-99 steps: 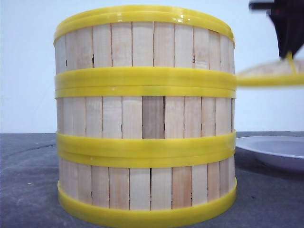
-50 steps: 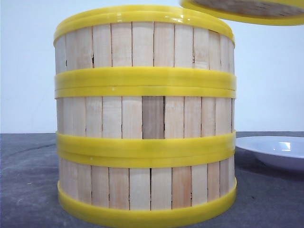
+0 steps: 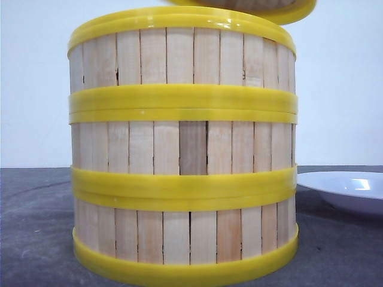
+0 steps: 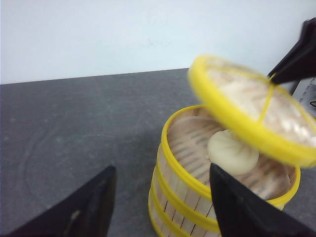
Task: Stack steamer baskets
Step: 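Lift the lid with the right gripper and carry it over the stack, then lower the lid onto the top basket with the right gripper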
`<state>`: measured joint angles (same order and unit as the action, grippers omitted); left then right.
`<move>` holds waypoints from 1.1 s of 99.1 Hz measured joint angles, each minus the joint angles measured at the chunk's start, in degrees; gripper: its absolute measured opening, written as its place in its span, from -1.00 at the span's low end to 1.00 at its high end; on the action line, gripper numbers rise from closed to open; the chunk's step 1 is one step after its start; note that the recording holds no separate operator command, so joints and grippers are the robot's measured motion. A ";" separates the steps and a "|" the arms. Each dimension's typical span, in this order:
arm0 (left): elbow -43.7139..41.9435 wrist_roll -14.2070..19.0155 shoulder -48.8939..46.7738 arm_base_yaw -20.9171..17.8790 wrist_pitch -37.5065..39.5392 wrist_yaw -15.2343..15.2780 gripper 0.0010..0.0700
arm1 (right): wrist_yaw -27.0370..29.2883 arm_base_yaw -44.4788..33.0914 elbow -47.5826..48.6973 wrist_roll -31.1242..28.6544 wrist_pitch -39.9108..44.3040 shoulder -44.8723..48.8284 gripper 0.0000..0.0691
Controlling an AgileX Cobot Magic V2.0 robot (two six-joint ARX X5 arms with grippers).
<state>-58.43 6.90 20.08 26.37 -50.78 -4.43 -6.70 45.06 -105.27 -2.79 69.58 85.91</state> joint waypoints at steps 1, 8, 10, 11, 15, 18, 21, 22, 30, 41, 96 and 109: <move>0.00 0.00 0.00 0.00 0.00 0.00 0.01 | 0.26 0.22 0.00 0.00 0.00 0.24 -0.84; 0.00 0.00 0.00 0.00 0.00 0.00 0.01 | 2.03 1.38 0.00 0.04 0.00 2.16 -0.84; 0.00 0.00 0.00 0.00 0.00 0.02 0.01 | 2.38 1.51 0.00 0.04 -0.02 2.67 -0.84; 0.00 0.00 0.00 0.00 0.00 0.00 0.01 | 2.43 1.53 0.00 0.04 -0.02 2.91 -0.84; 0.00 0.00 0.00 0.00 0.02 0.00 0.01 | 2.43 1.55 0.00 0.04 -0.04 3.78 -0.84; 0.00 0.00 0.00 0.00 0.02 0.00 0.01 | 2.45 1.55 0.00 0.04 -0.04 4.28 -0.84; 0.00 0.00 0.00 0.00 0.00 0.00 0.01 | 2.47 1.55 0.00 0.04 -0.07 4.74 -0.84; 0.00 0.00 0.00 0.00 0.00 0.00 0.01 | 2.47 1.55 0.00 0.04 -0.11 4.85 -0.84; 0.00 0.00 0.00 0.00 0.00 0.00 0.01 | 2.58 1.53 0.00 0.04 -0.26 5.60 -0.84; 0.00 0.00 0.00 0.00 0.00 0.00 0.01 | 2.36 1.55 0.00 0.04 -0.35 6.36 -0.84; 0.00 0.00 0.00 0.00 0.00 0.00 0.01 | 2.89 5.51 0.00 0.07 1.75 7.52 -0.84; 0.00 0.00 0.00 0.00 0.00 0.00 0.01 | 4.26 5.25 0.00 0.09 1.44 7.52 -0.84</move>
<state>-58.43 6.90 20.08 26.37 -50.78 -4.43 -2.44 50.30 -105.27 -2.70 71.02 93.43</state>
